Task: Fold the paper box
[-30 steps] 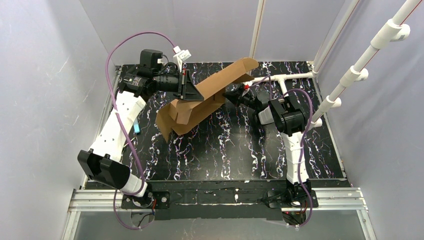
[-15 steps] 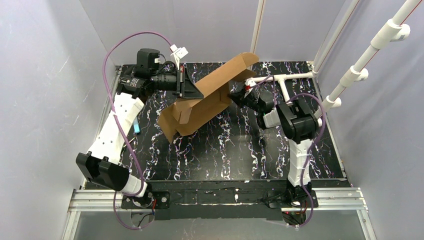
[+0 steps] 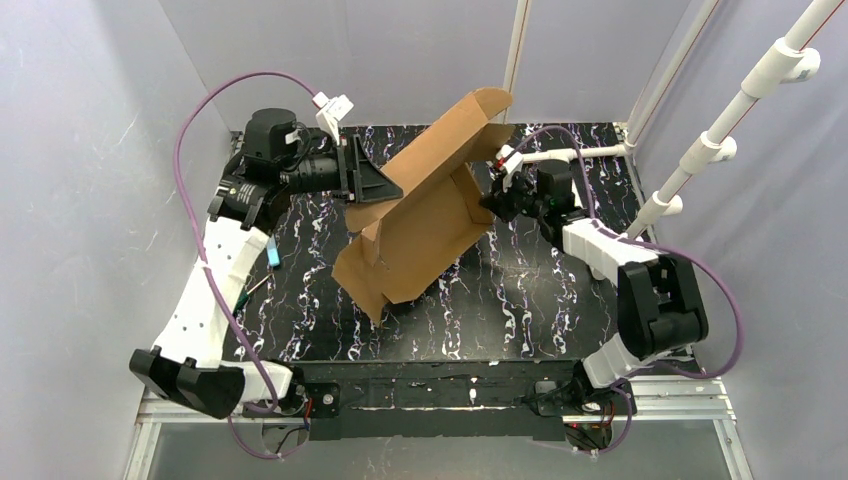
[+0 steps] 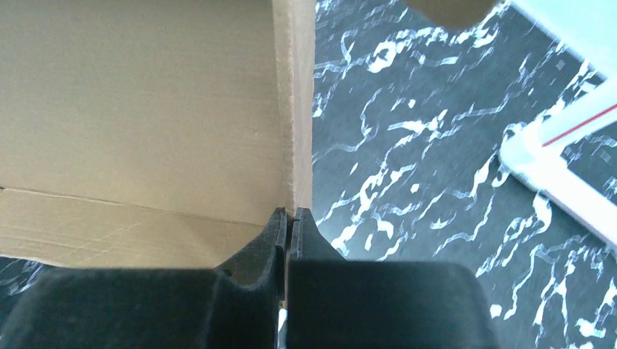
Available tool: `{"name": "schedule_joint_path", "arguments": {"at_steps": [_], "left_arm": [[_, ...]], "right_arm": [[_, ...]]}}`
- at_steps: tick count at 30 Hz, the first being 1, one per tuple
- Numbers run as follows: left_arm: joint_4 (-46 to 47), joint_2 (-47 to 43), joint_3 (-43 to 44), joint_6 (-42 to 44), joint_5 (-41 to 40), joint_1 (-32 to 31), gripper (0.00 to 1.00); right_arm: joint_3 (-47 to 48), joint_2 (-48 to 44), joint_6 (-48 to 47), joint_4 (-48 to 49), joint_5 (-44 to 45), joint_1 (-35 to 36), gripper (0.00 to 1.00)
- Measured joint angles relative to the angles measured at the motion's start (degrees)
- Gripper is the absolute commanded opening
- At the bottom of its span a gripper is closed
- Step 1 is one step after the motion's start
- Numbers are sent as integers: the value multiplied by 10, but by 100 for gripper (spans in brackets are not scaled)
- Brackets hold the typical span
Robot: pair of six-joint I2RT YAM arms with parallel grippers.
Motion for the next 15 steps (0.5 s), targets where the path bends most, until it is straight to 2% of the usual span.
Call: {"name": "schedule_joint_path", "arguments": {"at_steps": [8,15], "left_arm": [[1,-61,-77,19,-52,1,41],[17,-70,-155,28,-73,1,37]], "right_arm": [[54,-76,-74,-327,24,-2,1],[88,-60,-124,-535,56,-3,1]]}}
